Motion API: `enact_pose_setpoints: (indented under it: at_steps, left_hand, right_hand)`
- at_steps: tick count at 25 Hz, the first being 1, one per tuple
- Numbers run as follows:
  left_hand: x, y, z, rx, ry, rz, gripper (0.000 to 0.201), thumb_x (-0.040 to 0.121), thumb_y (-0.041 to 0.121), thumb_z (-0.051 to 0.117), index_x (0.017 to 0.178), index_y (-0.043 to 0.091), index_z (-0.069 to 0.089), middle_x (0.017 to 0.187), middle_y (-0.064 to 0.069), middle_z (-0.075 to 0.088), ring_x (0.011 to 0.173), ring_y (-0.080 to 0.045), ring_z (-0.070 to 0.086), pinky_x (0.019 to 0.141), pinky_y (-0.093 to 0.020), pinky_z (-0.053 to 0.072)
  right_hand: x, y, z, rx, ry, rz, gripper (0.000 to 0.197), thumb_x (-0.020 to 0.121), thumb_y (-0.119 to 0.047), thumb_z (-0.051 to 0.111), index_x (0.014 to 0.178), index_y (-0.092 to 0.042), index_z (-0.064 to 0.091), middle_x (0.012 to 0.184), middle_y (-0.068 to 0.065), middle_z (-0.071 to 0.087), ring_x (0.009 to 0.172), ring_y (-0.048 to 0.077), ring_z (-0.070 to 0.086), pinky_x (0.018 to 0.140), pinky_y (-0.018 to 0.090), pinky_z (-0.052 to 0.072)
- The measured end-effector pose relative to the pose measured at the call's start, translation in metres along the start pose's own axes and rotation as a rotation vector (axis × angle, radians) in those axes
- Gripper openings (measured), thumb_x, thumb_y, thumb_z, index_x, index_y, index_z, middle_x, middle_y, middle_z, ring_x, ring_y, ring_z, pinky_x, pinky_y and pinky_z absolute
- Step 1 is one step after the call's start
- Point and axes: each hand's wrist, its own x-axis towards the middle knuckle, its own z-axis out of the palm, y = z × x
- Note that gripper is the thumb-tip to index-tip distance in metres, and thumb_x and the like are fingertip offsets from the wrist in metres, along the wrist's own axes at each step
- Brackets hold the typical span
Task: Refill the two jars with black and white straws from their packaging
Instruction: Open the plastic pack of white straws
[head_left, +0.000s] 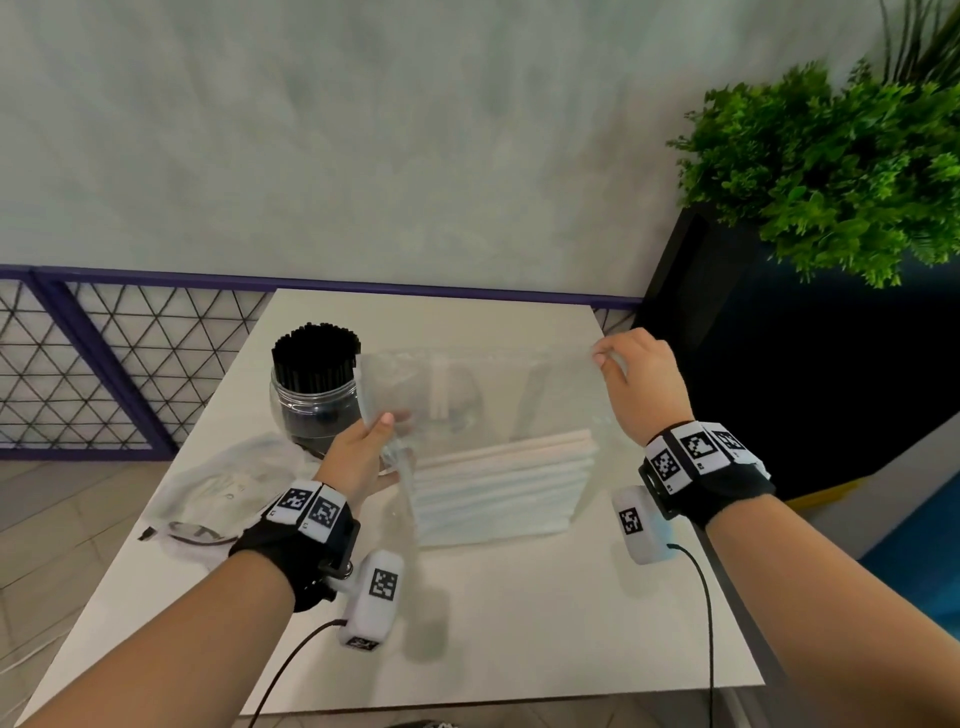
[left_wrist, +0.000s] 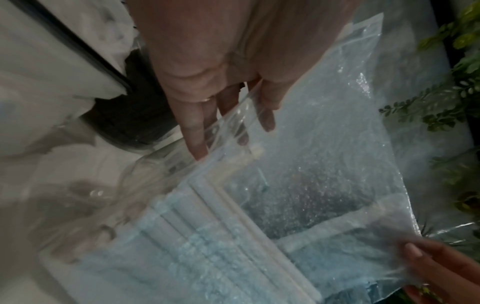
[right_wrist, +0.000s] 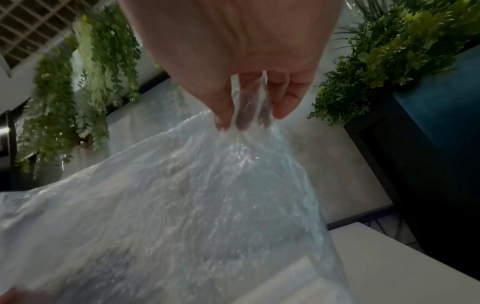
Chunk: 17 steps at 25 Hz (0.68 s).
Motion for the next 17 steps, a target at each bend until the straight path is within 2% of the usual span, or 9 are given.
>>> enact_pose_setpoints:
  at_steps: [2, 4, 5, 8, 9, 12, 14, 16, 17]
  left_hand:
    - [-0.003, -0.001, 0.000, -0.019, 0.009, 0.014, 0.023, 0.100, 0.031, 0.043, 0.102, 0.026, 0.065, 0.109, 0.000, 0.068, 0.094, -0.021, 0.066, 0.083, -0.036, 0.051]
    - [-0.003, 0.004, 0.002, -0.030, 0.015, 0.052, 0.022, 0.100, 0.028, 0.044, 0.101, 0.025, 0.065, 0.106, 0.001, 0.068, 0.094, -0.019, 0.066, 0.073, -0.031, 0.052]
    - [-0.002, 0.005, 0.003, -0.024, 0.024, 0.059, 0.021, 0.100, 0.027, 0.044, 0.102, 0.024, 0.065, 0.108, 0.001, 0.068, 0.095, -0.019, 0.065, 0.073, -0.031, 0.052]
    - [-0.001, 0.001, 0.002, 0.039, 0.049, 0.016, 0.021, 0.100, 0.027, 0.047, 0.108, 0.025, 0.066, 0.123, -0.001, 0.060, 0.113, -0.021, 0.055, 0.088, -0.036, 0.047]
    - [-0.001, -0.001, 0.001, 0.058, 0.048, 0.007, 0.020, 0.099, 0.027, 0.047, 0.108, 0.027, 0.066, 0.126, -0.001, 0.058, 0.117, -0.022, 0.053, 0.091, -0.037, 0.046]
    - [0.001, -0.001, -0.001, 0.059, 0.052, 0.045, 0.020, 0.099, 0.027, 0.048, 0.097, 0.032, 0.067, 0.110, 0.002, 0.064, 0.105, -0.022, 0.058, 0.091, -0.037, 0.048]
    - [0.000, 0.001, -0.001, 0.097, 0.039, 0.031, 0.021, 0.099, 0.028, 0.049, 0.092, 0.034, 0.067, 0.109, 0.000, 0.062, 0.095, -0.020, 0.057, 0.091, -0.036, 0.047]
    - [-0.004, 0.003, -0.001, 0.121, 0.019, 0.004, 0.019, 0.098, 0.029, 0.049, 0.092, 0.034, 0.067, 0.119, -0.005, 0.061, 0.095, -0.022, 0.055, 0.092, -0.037, 0.047]
    - [-0.005, 0.006, 0.001, 0.117, 0.012, 0.009, 0.019, 0.098, 0.029, 0.049, 0.093, 0.034, 0.066, 0.122, -0.007, 0.062, 0.094, -0.024, 0.055, 0.094, -0.040, 0.048]
  right_hand:
    - [-0.002, -0.002, -0.002, 0.007, 0.009, 0.002, 0.017, 0.095, -0.009, 0.050, 0.099, -0.010, 0.067, 0.103, 0.005, 0.059, 0.096, 0.024, 0.047, 0.078, 0.021, 0.028]
    - [-0.004, -0.005, -0.008, 0.019, 0.158, -0.072, 0.016, 0.094, -0.006, 0.051, 0.098, -0.007, 0.066, 0.100, 0.006, 0.059, 0.091, 0.021, 0.044, 0.077, 0.019, 0.027]
    - [-0.005, -0.005, -0.010, 0.004, 0.179, -0.095, 0.016, 0.093, -0.005, 0.051, 0.099, -0.006, 0.066, 0.100, 0.006, 0.059, 0.090, 0.020, 0.044, 0.077, 0.020, 0.027]
    - [-0.008, -0.002, -0.004, -0.043, -0.040, -0.054, 0.020, 0.093, -0.002, 0.048, 0.102, -0.005, 0.066, 0.101, 0.009, 0.061, 0.092, 0.026, 0.051, 0.078, 0.025, 0.033]
    - [-0.010, -0.001, -0.002, -0.028, -0.065, -0.044, 0.020, 0.093, -0.001, 0.049, 0.102, -0.005, 0.066, 0.101, 0.009, 0.061, 0.094, 0.027, 0.053, 0.079, 0.026, 0.035]
    - [-0.011, -0.003, -0.005, 0.015, 0.078, -0.110, 0.019, 0.092, 0.001, 0.050, 0.100, -0.004, 0.067, 0.099, 0.009, 0.062, 0.092, 0.025, 0.053, 0.080, 0.025, 0.036]
    - [-0.013, -0.003, -0.003, -0.040, -0.002, -0.069, 0.022, 0.093, 0.001, 0.047, 0.104, -0.004, 0.066, 0.102, 0.011, 0.062, 0.093, 0.028, 0.052, 0.080, 0.025, 0.033]
    - [-0.014, -0.003, -0.003, -0.047, -0.109, -0.010, 0.024, 0.095, -0.002, 0.045, 0.110, -0.004, 0.064, 0.105, 0.010, 0.061, 0.098, 0.029, 0.053, 0.082, 0.024, 0.034]
    - [-0.014, -0.006, -0.006, -0.009, -0.099, -0.006, 0.024, 0.095, -0.002, 0.046, 0.111, -0.005, 0.063, 0.106, 0.008, 0.060, 0.099, 0.027, 0.055, 0.083, 0.024, 0.036]
